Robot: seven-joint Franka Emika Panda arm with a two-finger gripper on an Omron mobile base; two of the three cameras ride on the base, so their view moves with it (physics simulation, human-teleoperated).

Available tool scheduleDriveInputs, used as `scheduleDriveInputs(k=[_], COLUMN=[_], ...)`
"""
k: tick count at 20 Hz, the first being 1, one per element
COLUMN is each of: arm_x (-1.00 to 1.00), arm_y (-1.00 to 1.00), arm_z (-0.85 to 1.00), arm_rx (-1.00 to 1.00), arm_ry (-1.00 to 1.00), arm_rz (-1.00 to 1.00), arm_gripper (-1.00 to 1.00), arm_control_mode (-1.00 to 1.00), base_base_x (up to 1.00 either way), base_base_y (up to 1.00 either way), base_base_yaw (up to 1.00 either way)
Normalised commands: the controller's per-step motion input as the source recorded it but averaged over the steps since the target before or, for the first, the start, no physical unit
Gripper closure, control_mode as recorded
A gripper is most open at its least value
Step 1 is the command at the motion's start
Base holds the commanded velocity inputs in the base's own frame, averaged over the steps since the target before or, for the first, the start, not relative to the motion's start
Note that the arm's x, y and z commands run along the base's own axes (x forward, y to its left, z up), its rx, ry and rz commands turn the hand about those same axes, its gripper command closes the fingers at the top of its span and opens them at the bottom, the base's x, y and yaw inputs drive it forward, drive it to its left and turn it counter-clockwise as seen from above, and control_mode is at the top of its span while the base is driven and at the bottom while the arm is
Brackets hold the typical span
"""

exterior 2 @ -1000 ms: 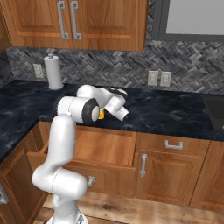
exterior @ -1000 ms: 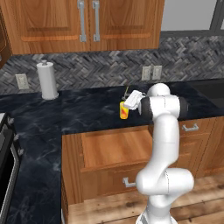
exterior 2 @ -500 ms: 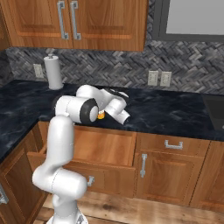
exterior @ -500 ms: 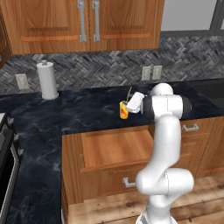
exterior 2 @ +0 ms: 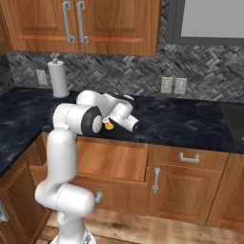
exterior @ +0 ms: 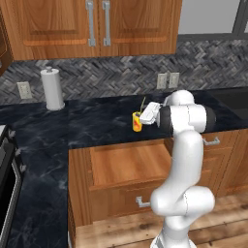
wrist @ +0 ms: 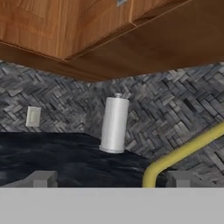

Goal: Pick up the straw from the left drawer and put it inside the smoothie cup.

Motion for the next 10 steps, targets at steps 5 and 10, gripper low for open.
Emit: scheduleDriveInputs(k=[5, 10], arm_x=[0.00, 0.00], arm_y=[0.00, -0.03], arm_z=[0.19, 0.00], arm_rx=[-0.11, -0.13], arm_ry=[0.23, 0.20], arm_rz=[-0.14, -0.17], arm_gripper=[-1.00, -1.00], arm_control_mode=[-1.00, -1.00], base_base_x=[0.00, 0.00], base_base_y=[0.00, 0.00], base_base_yaw=[0.00, 0.00])
